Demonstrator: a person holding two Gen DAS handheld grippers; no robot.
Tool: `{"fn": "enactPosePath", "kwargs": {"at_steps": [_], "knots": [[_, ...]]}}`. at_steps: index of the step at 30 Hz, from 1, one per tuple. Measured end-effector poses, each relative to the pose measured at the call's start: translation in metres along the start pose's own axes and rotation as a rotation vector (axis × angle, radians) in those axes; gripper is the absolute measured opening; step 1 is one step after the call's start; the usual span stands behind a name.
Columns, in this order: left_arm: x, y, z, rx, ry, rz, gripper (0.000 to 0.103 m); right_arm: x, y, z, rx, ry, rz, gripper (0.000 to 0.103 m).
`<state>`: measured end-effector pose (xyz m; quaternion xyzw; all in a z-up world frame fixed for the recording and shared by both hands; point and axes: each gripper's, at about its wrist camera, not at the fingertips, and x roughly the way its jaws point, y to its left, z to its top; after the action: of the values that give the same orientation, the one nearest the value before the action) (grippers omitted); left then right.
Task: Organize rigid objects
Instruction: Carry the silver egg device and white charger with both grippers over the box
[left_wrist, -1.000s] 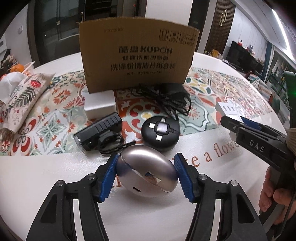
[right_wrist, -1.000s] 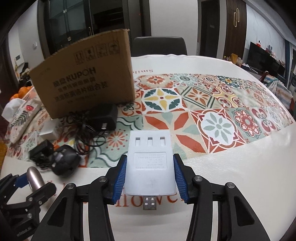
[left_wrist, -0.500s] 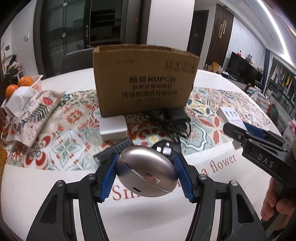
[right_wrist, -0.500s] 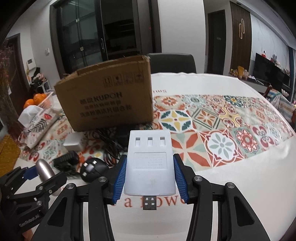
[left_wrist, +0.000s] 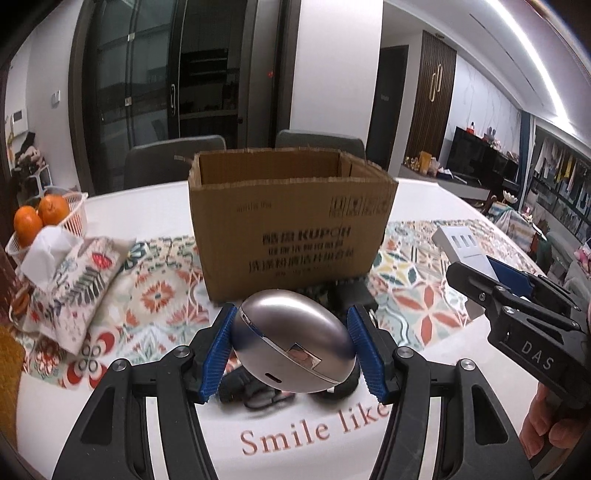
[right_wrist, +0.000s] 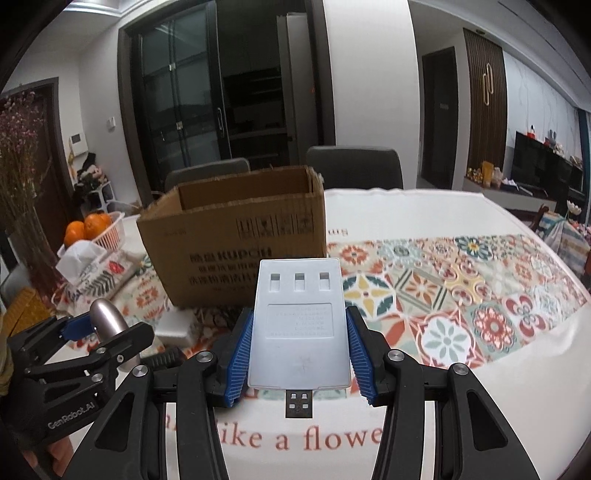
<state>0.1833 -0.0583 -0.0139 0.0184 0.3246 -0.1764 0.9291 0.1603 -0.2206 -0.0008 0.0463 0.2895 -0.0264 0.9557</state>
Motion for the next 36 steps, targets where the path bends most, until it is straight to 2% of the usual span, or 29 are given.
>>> {"fn": "enactPosePath", "kwargs": {"at_steps": [11, 20, 36], "knots": [[0.001, 0.008, 0.043, -0.015, -0.064, -0.019, 0.060, -0.001, 0.010, 0.034, -0.013, -0.099, 0.012, 0.049], [0.000, 0.012, 0.077, 0.013, -0.131, 0.004, 0.060, 0.008, 0.013, 0.061, -0.004, -0.151, 0.037, 0.049], [0.016, 0.022, 0.126, 0.024, -0.156, 0.038, 0.060, 0.038, 0.020, 0.104, -0.007, -0.168, 0.087, 0.049]]}}
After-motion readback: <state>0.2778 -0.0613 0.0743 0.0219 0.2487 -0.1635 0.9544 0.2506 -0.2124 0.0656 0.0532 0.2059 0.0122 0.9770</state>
